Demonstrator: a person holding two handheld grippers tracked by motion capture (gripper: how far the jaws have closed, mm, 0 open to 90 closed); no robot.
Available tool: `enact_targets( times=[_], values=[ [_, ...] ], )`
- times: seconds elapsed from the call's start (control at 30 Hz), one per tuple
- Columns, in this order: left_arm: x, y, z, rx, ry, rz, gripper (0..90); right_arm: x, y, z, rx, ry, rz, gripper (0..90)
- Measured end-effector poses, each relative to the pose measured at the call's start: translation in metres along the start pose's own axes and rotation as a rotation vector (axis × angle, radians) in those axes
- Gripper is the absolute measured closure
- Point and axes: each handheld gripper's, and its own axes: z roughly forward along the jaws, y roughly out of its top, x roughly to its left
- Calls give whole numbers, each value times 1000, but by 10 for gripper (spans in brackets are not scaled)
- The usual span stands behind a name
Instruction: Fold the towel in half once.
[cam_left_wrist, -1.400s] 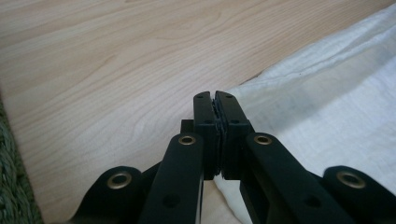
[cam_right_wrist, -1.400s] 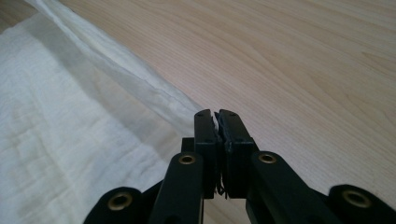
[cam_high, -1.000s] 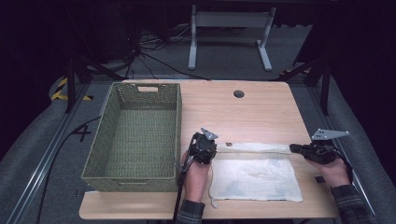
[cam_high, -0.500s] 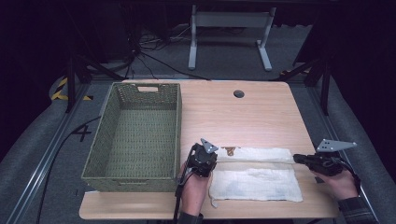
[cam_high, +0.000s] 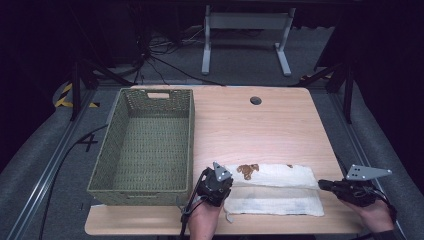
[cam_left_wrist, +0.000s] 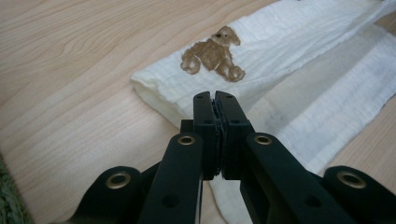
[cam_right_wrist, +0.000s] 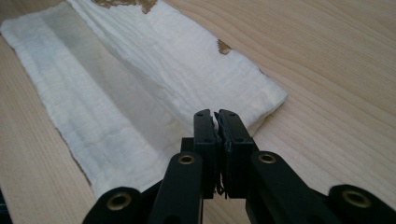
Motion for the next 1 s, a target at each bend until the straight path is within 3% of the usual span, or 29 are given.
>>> enact_targets(
  times=[0.43,0.8,0.9,1.0],
  values=[
    [-13,-18,-12,16,-32,13,880,20,-13,-12,-2,12,-19,868],
    [-18,-43,-2,94,-73,1,873,31,-28,-10,50,57,-18,863],
    [-18,-43,-2,101,-67,11,747,32,-32,-10,69,80,-12,772],
    [-18,-33,-4,76,-59,15,672,28,-28,-16,20,67,-3,725]
  ],
)
